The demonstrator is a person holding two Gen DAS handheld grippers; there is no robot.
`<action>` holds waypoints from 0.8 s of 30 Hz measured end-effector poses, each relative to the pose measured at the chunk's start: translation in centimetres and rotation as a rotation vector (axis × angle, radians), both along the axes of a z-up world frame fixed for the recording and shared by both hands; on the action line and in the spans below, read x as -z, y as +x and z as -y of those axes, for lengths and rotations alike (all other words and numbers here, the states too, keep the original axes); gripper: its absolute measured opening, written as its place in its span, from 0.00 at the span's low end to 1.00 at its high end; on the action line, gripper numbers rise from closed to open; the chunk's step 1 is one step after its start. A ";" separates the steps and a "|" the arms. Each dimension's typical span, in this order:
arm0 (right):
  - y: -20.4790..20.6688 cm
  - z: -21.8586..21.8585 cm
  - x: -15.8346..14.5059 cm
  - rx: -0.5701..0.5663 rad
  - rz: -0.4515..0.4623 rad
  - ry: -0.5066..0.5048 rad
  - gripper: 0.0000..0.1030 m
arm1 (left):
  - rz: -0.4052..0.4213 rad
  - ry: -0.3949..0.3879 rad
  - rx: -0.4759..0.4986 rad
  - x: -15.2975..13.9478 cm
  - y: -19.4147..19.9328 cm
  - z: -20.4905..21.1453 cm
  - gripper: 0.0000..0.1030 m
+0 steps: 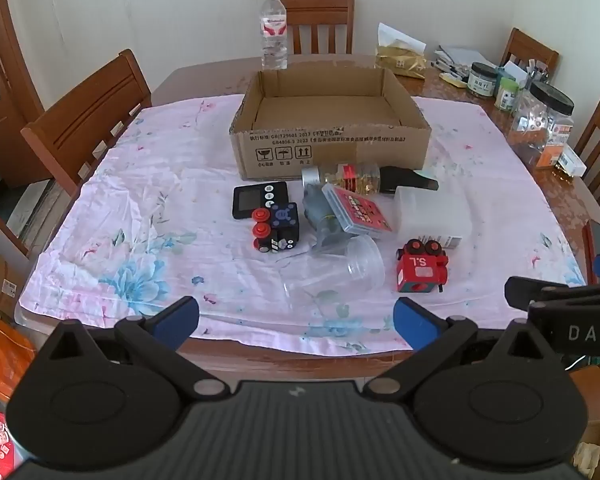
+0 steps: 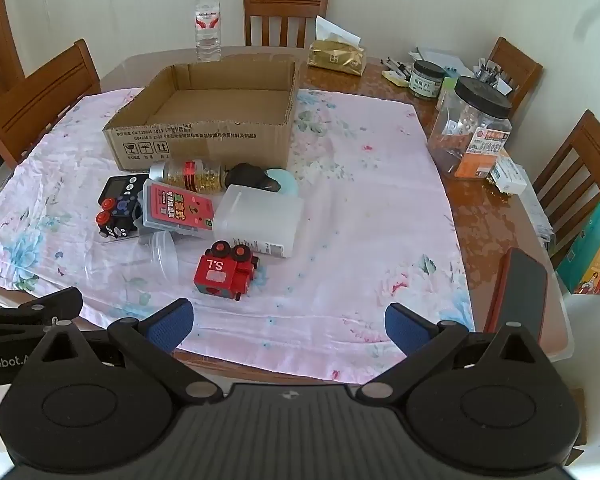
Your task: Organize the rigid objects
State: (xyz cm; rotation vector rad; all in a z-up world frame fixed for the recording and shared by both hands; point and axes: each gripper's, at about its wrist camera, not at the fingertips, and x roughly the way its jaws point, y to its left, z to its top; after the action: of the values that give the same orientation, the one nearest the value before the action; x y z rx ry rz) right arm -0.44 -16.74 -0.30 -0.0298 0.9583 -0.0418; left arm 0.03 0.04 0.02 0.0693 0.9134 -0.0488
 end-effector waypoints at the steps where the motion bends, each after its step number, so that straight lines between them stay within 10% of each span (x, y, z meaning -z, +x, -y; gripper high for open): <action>1: 0.0 0.1 0.0 0.001 0.001 0.003 1.00 | 0.002 0.000 0.000 0.0 0.0 0.0 1.00; 24: 0.0 0.1 -0.8 -0.009 0.020 -0.010 1.00 | 0.028 -0.002 -0.009 -0.5 0.0 0.2 1.00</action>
State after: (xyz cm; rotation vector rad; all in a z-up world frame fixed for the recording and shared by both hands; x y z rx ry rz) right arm -0.39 -16.80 0.45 -0.0426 0.9375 -0.0383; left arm 0.08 -0.12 0.55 0.0641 0.8860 -0.0402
